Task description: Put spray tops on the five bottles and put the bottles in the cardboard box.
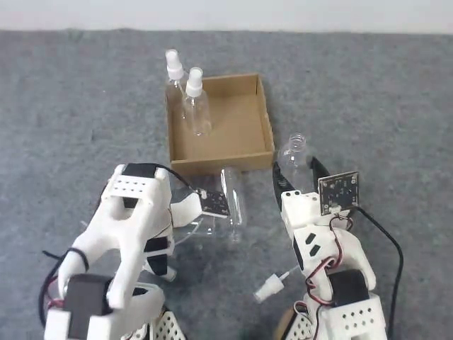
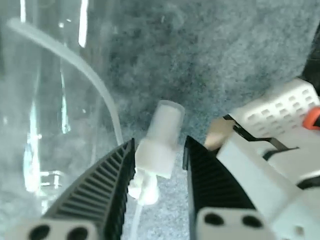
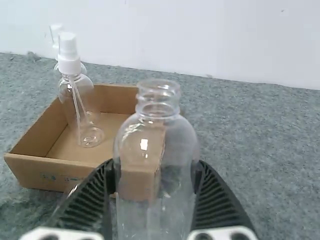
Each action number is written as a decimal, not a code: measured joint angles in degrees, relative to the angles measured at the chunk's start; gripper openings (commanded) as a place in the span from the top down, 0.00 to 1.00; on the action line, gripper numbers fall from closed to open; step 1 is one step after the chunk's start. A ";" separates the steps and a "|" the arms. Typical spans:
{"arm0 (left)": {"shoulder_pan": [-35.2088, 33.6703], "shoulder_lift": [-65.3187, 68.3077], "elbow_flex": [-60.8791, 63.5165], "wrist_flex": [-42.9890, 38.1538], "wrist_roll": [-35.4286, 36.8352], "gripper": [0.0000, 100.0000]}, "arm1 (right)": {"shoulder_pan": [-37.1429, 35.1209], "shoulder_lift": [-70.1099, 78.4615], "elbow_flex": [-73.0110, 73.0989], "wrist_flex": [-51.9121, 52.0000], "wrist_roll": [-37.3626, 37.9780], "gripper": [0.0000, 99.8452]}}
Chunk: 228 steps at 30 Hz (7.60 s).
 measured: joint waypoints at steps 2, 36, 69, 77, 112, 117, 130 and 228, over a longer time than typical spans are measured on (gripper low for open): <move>-0.09 0.62 0.00 -1.23 0.00 0.84 | 0.00 0.00 0.00 0.00 0.00 0.99; -2.81 -0.18 7.56 -15.30 -0.18 0.84 | 0.00 0.00 0.00 0.00 0.00 0.99; -12.48 0.79 -10.64 2.20 -9.67 0.84 | 0.00 0.00 0.00 0.00 0.00 0.99; -10.64 0.79 0.09 -10.64 -10.55 0.84 | 0.00 0.00 0.00 0.00 0.00 0.99; 1.85 0.79 -0.53 -21.36 6.59 0.78 | 0.00 0.00 0.00 0.00 0.00 0.99; 2.20 0.79 -3.43 -19.34 6.77 0.79 | 0.00 0.00 0.00 0.00 0.00 0.99; 5.27 0.88 -0.44 -22.33 1.32 0.79 | 0.00 0.00 0.00 0.00 0.00 0.99; 12.40 -33.41 -21.27 -3.87 46.33 0.99 | 0.00 0.00 0.00 0.00 0.00 0.99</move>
